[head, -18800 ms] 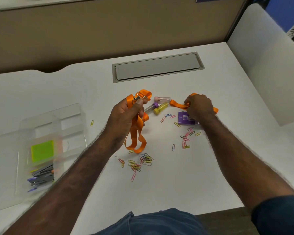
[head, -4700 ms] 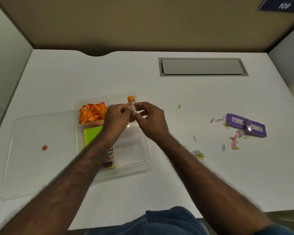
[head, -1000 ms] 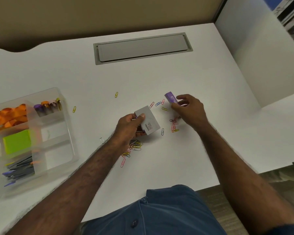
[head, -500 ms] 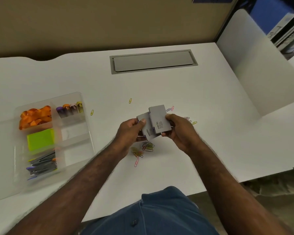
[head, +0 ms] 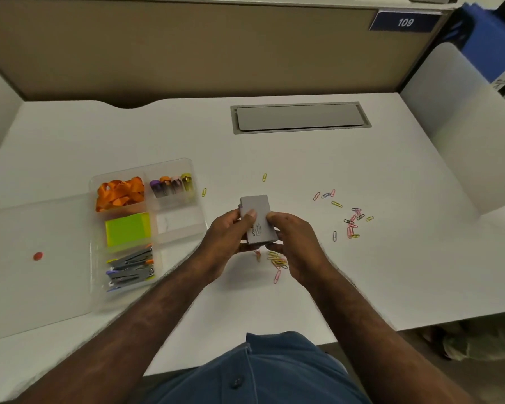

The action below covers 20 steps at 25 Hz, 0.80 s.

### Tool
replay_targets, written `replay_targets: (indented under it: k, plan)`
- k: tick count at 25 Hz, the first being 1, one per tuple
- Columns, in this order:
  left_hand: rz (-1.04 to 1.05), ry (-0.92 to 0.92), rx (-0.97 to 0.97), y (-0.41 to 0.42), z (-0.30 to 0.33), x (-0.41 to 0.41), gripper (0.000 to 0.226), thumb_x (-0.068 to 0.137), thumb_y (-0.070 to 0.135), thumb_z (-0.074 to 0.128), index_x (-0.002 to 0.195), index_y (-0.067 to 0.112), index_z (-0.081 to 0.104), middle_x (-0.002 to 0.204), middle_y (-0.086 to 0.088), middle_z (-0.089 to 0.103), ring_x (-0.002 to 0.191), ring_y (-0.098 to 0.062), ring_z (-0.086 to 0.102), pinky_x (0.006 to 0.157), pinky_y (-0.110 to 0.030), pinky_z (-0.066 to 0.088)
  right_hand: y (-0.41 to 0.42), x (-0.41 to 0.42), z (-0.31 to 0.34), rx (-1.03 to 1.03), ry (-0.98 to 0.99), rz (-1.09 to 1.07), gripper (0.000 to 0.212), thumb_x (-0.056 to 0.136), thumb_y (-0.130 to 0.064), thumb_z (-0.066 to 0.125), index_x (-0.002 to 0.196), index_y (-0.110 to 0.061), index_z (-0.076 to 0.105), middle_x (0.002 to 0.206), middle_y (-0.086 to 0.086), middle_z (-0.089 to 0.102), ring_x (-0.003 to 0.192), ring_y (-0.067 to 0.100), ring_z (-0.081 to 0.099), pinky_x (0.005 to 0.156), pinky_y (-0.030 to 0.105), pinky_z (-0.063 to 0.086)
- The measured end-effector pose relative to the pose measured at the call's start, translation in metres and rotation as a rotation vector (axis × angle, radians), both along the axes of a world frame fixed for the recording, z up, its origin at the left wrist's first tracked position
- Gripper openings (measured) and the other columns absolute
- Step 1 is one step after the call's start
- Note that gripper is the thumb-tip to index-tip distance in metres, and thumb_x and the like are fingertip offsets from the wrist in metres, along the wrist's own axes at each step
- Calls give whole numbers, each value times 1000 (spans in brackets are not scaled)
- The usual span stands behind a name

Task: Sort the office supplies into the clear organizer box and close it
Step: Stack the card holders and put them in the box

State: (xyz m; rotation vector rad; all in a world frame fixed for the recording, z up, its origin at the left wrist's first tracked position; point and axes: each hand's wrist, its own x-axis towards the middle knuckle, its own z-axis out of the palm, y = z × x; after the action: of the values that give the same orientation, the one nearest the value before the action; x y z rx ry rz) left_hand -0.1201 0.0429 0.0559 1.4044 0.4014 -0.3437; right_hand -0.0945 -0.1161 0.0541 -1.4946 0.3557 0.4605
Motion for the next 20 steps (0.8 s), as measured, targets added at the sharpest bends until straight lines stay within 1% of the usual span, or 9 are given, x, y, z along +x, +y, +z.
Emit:
replay_targets:
  k: [2, 4, 7, 9, 10, 13, 17, 18, 20]
  plan:
    - [-1, -26, 64, 14, 0, -7, 38, 106, 30, 56, 141, 16, 59, 126, -12, 70, 116, -31, 69, 94, -52, 61, 15, -6, -2, -2, 0, 23, 18, 97, -25, 67, 112, -17, 73, 112, 6, 77, 107, 27, 73, 90, 50, 61]
    - [-14, -40, 150, 32, 1, -12, 38, 106, 29, 55, 143, 19, 57, 126, -8, 70, 115, -29, 69, 90, -49, 63, 28, -7, -2, -43, -11, 50, 25, 95, -24, 70, 120, -20, 68, 118, 5, 74, 108, 23, 73, 91, 51, 62]
    - [-132, -61, 280, 60, 2, -15, 35, 107, 34, 51, 142, 28, 55, 125, 0, 68, 109, -19, 67, 81, -36, 64, 41, 0, 2, -71, -56, 157, 38, 93, -26, 75, 130, -26, 64, 115, 3, 74, 98, 18, 76, 82, 41, 63]
    - [-212, -51, 328, 78, 2, -14, 28, 107, 37, 50, 135, 36, 55, 123, 4, 68, 106, -13, 66, 82, -32, 61, 52, 4, 6, -57, -51, 235, 37, 94, -23, 76, 129, -24, 67, 110, 6, 76, 88, 18, 77, 72, 34, 64]
    - [-232, -48, 338, 86, 2, -14, 29, 107, 38, 51, 135, 36, 55, 124, 5, 67, 107, -13, 66, 83, -32, 60, 58, 6, 8, -46, -47, 260, 34, 93, -21, 76, 127, -23, 69, 109, 8, 76, 85, 19, 78, 70, 33, 64]
    - [-237, -88, 417, 110, -1, -11, 44, 101, 45, 59, 142, 30, 55, 129, 5, 67, 113, -18, 65, 83, -28, 58, 77, 10, 9, 6, -41, 237, 29, 93, -12, 76, 121, -17, 72, 109, 16, 76, 84, 24, 78, 70, 35, 64]
    - [-241, -156, 768, 131, -9, -11, 90, 77, 70, 74, 150, 28, 44, 132, 8, 51, 117, -13, 55, 84, -24, 52, 97, 15, 5, 73, -17, 116, 28, 92, -5, 74, 119, -11, 70, 102, 19, 78, 93, 36, 78, 78, 42, 66]
    - [-242, -173, 838, 134, -11, -12, 95, 73, 72, 75, 150, 29, 42, 133, 7, 48, 118, -13, 52, 86, -24, 52, 103, 17, 4, 83, -9, 103, 29, 92, -5, 74, 120, -11, 69, 102, 20, 79, 93, 37, 78, 79, 42, 66]
    - [-244, -206, 946, 138, -15, -12, 95, 73, 69, 78, 150, 30, 40, 139, 2, 45, 124, -17, 48, 92, -28, 52, 113, 20, 1, 103, 19, 87, 32, 91, -6, 76, 121, -12, 66, 103, 20, 78, 92, 35, 79, 80, 42, 66]
